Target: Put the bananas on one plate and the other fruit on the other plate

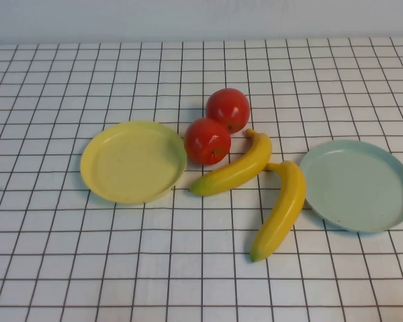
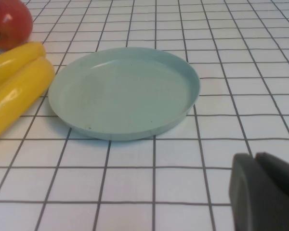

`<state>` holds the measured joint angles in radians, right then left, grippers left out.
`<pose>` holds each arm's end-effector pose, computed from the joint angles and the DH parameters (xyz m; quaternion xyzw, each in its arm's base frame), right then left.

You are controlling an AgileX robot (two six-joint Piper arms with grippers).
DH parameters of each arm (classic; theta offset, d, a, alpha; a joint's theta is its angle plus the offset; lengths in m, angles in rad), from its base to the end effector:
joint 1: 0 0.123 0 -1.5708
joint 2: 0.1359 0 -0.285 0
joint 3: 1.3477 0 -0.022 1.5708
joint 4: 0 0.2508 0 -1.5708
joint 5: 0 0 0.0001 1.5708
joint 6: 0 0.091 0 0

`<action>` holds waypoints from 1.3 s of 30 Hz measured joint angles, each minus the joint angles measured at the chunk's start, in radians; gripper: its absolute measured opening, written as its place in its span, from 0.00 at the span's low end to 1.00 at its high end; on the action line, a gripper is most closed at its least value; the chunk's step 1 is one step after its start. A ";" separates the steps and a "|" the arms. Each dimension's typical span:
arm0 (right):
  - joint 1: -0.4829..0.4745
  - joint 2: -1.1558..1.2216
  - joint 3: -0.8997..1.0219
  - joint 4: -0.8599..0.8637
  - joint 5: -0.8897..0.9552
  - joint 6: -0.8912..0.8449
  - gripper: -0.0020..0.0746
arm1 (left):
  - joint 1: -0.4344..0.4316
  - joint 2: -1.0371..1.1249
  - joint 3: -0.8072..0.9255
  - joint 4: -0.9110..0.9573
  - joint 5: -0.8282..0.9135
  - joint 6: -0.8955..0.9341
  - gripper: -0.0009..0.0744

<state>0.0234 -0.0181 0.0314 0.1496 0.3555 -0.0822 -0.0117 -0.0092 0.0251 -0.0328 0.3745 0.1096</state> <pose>0.0527 0.0060 0.1719 -0.0018 0.7981 0.0452 0.6008 0.0527 -0.0017 0.1716 0.0401 0.8047 0.0151 0.5921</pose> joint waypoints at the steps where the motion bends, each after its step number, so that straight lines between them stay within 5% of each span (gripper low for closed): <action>1: 0.000 0.000 0.000 0.000 0.000 0.000 0.01 | 0.000 0.000 0.000 0.000 0.000 0.000 0.01; 39: 0.000 0.000 0.000 0.000 0.000 0.000 0.01 | 0.000 0.000 0.000 0.062 -0.098 -0.007 0.01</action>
<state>0.0234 -0.0181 0.0314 0.1496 0.3555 -0.0822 -0.0117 -0.0092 0.0251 0.0293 0.2770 0.1025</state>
